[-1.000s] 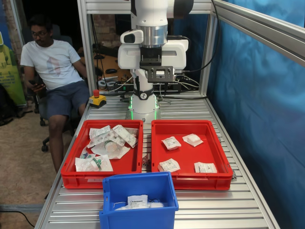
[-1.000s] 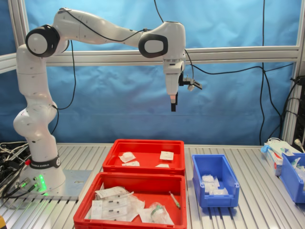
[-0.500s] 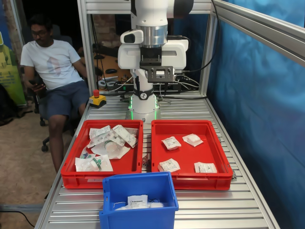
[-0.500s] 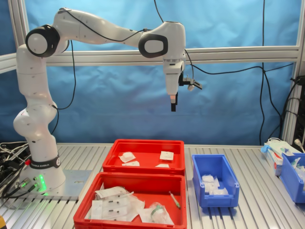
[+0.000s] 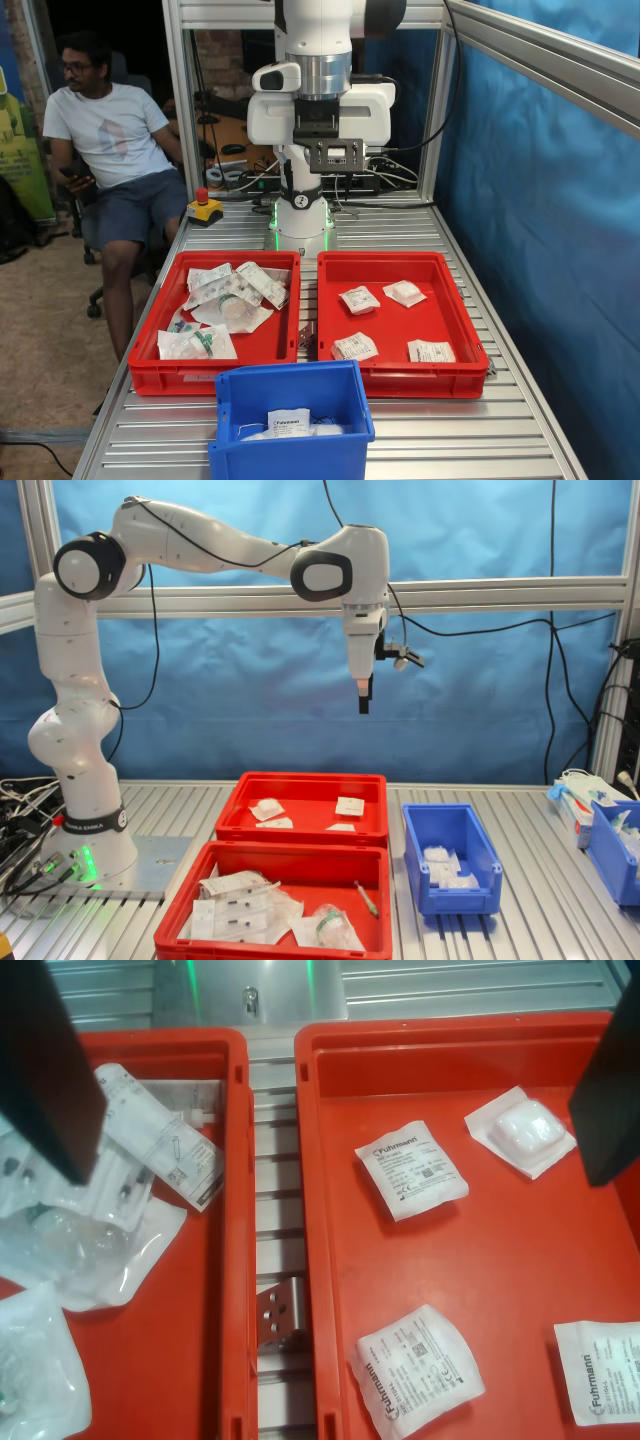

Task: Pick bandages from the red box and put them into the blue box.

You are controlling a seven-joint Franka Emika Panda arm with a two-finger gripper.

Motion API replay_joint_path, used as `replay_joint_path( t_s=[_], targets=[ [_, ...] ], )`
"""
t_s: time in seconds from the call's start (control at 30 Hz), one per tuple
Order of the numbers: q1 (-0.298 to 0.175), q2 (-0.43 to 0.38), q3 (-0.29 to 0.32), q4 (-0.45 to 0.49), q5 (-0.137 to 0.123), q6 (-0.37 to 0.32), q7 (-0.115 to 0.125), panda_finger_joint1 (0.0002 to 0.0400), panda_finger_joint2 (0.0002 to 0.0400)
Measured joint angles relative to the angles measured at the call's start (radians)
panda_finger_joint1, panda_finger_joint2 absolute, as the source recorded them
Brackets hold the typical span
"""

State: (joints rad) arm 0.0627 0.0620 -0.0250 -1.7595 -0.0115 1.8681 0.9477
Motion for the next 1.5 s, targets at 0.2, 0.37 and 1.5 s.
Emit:
replay_joint_path(
  t_s=[0.2, 0.37, 1.5],
  targets=[
    [0.0, 0.0, 0.0, 0.0, 0.0, 0.0, 0.0, 0.04, 0.04],
    [0.0, 0.0, 0.0, 0.0, 0.0, 0.0, 0.0, 0.04, 0.04],
    [0.054, 0.049, 0.001, -0.012, 0.0, 0.127, 0.0, 0.04, 0.04]
  ],
)
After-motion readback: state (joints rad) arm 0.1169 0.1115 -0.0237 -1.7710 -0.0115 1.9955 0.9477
